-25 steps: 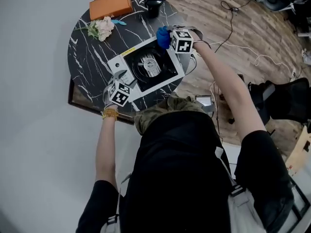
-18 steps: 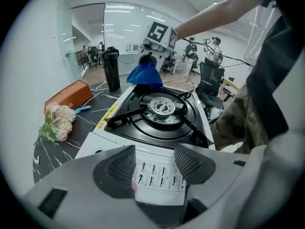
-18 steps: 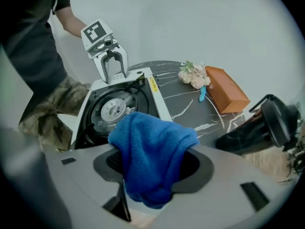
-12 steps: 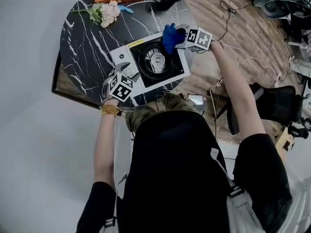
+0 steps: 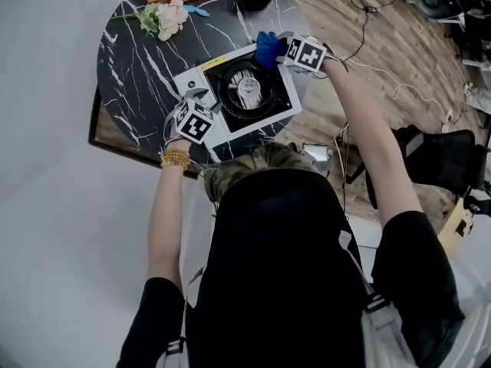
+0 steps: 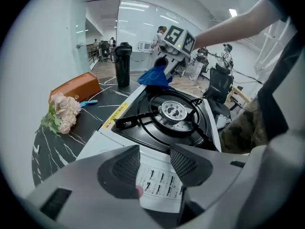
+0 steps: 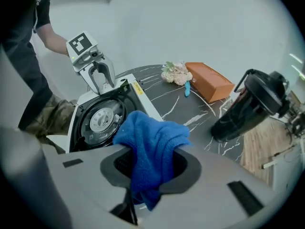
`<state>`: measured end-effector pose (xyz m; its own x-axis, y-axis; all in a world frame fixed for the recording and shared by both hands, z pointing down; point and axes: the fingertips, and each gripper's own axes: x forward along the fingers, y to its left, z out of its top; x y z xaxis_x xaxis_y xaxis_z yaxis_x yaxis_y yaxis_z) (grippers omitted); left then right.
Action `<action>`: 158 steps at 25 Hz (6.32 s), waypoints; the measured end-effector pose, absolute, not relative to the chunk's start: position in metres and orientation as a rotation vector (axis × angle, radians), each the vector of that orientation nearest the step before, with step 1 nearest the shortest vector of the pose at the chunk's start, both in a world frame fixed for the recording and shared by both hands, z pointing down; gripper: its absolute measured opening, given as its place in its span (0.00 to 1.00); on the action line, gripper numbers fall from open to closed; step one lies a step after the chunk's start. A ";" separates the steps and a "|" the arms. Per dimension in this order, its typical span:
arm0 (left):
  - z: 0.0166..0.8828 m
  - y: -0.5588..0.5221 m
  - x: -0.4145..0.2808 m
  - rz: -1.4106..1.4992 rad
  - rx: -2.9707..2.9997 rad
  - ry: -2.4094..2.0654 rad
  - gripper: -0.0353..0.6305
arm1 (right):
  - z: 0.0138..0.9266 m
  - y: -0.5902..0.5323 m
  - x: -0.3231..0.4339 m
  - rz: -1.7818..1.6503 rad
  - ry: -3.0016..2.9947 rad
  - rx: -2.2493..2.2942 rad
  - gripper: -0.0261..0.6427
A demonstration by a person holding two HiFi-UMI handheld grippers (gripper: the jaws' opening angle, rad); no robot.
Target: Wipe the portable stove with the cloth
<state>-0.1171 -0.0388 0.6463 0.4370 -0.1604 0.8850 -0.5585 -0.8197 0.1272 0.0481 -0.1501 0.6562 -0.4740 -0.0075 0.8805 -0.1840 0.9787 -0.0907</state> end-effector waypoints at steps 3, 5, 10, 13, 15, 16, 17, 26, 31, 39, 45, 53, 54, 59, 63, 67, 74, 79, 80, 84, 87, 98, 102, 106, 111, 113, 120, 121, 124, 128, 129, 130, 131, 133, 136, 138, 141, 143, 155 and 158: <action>0.649 -0.037 -0.115 1.391 2.256 -0.603 0.35 | 0.657 -0.143 0.047 0.172 -2.040 0.142 0.16; 0.648 -0.037 -0.115 1.381 2.235 -0.602 0.34 | 0.657 -0.136 0.049 0.185 -2.058 0.176 0.16; 0.650 -0.039 -0.114 1.401 2.233 -0.618 0.34 | 0.657 -0.115 0.055 0.233 -2.127 0.292 0.16; 0.652 -0.038 -0.111 1.397 2.226 -0.625 0.34 | 0.657 -0.095 0.060 0.254 -2.140 0.318 0.16; 0.652 -0.038 -0.111 1.396 2.219 -0.625 0.34 | 0.658 -0.082 0.062 0.264 -2.144 0.322 0.16; 0.652 -0.039 -0.111 1.399 2.217 -0.623 0.34 | 0.658 -0.077 0.063 0.268 -2.147 0.326 0.16; 0.653 -0.039 -0.111 1.403 2.215 -0.619 0.33 | 0.658 -0.072 0.064 0.271 -2.149 0.329 0.16; 0.656 -0.037 -0.112 1.394 2.170 -0.658 0.33 | 0.657 -0.027 0.073 0.260 -2.147 0.318 0.16; 0.658 -0.037 -0.112 1.407 2.145 -0.679 0.33 | 0.656 -0.008 0.080 0.316 -2.142 0.360 0.16; 0.653 -0.032 -0.114 1.380 2.114 -0.718 0.33 | 0.656 0.017 0.098 0.445 -2.107 0.325 0.16; 0.559 -0.012 -0.034 0.794 2.406 -0.570 0.41 | 0.580 0.011 0.065 0.146 -2.383 0.393 0.16; 0.516 0.033 0.025 0.574 2.370 -0.231 0.44 | 0.539 0.047 -0.005 -0.481 -2.422 0.181 0.17; 0.518 0.032 0.022 0.587 2.372 -0.230 0.41 | 0.540 0.049 -0.006 -0.483 -2.420 0.183 0.17; 0.541 0.013 -0.001 0.861 2.449 -0.252 0.14 | 0.562 0.045 0.000 -0.299 -2.402 0.266 0.31; 0.560 -0.044 -0.047 1.195 2.496 -0.299 0.13 | 0.587 0.042 0.027 -0.096 -2.358 0.377 0.31; 0.577 -0.110 -0.093 1.586 2.495 -0.303 0.13 | 0.624 0.056 0.049 0.031 -2.244 0.375 0.31; 0.638 -0.124 -0.100 2.189 2.365 0.245 0.12 | 0.653 0.075 0.040 0.068 -2.182 0.317 0.31; 0.646 -0.122 -0.094 2.291 2.281 0.547 0.12 | 0.657 0.072 0.039 0.045 -2.176 0.369 0.31; 0.646 -0.121 -0.093 2.310 2.280 0.579 0.12 | 0.657 0.072 0.038 0.044 -2.177 0.372 0.31; 0.648 -0.119 -0.090 2.376 2.279 0.592 0.12 | 0.657 0.071 0.037 0.037 -2.177 0.385 0.31; 0.648 -0.119 -0.087 2.380 2.280 0.564 0.12 | 0.658 0.071 0.038 0.035 -2.169 0.387 0.31; 0.651 -0.117 -0.041 2.207 2.337 0.444 0.12 | 0.659 0.071 0.031 0.080 -2.216 0.399 0.31; 0.654 -0.127 -0.026 2.013 2.359 0.305 0.12 | 0.658 0.072 0.031 0.092 -2.228 0.390 0.31; 0.658 -0.131 -0.006 1.814 2.351 0.135 0.12 | 0.655 0.072 0.029 0.131 -2.248 0.384 0.31; 0.658 -0.131 0.000 1.794 2.346 0.074 0.12 | 0.656 0.073 0.032 0.119 -2.250 0.378 0.31; 0.658 -0.132 -0.001 1.750 2.379 -0.008 0.12 | 0.657 0.073 0.032 0.103 -2.250 0.364 0.31; 0.614 -0.151 -0.039 1.441 2.421 -0.512 0.12 | 0.652 0.077 0.033 0.108 -2.299 0.294 0.31; 0.600 -0.153 -0.055 1.388 2.415 -0.601 0.12 | 0.653 0.076 0.034 0.094 -2.300 0.285 0.31; 0.577 -0.132 -0.107 1.405 2.361 -0.727 0.12 | 0.656 0.079 0.035 0.066 -2.293 0.284 0.31; 0.590 -0.077 -0.149 1.507 2.188 -0.750 0.12 | 0.655 0.077 0.040 0.057 -2.290 0.265 0.31; 0.599 -0.066 -0.148 1.524 2.168 -0.739 0.12 | 0.655 0.077 0.040 0.059 -2.292 0.263 0.31; 0.609 -0.060 -0.143 1.550 2.162 -0.730 0.12 | 0.654 0.077 0.040 0.060 -2.294 0.263 0.31; 0.619 -0.059 -0.137 1.588 2.167 -0.728 0.12 | 0.654 0.077 0.040 0.061 -2.294 0.265 0.31; 0.634 -0.066 -0.125 1.680 2.175 -0.747 0.12 | 0.655 0.076 0.039 0.059 -2.291 0.269 0.31; 0.645 -0.075 -0.123 1.688 2.146 -0.785 0.12 | 0.656 0.076 0.038 0.066 -2.287 0.284 0.31; 0.643 -0.076 -0.122 1.644 2.157 -0.781 0.12 | 0.657 0.075 0.038 0.067 -2.288 0.288 0.31; 0.640 -0.075 -0.121 1.631 2.166 -0.741 0.12 | 0.658 0.076 0.038 0.045 -2.280 0.288 0.31; 0.640 -0.074 -0.121 1.667 2.155 -0.708 0.12 | 0.659 0.076 0.038 0.040 -2.268 0.292 0.31; 0.642 -0.013 -0.096 1.661 2.179 -0.520 0.12 | 0.661 0.076 0.038 0.043 -2.234 0.254 0.31; 0.648 0.015 -0.075 1.605 2.167 -0.453 0.12 | 0.662 0.077 0.037 0.051 -2.226 0.242 0.31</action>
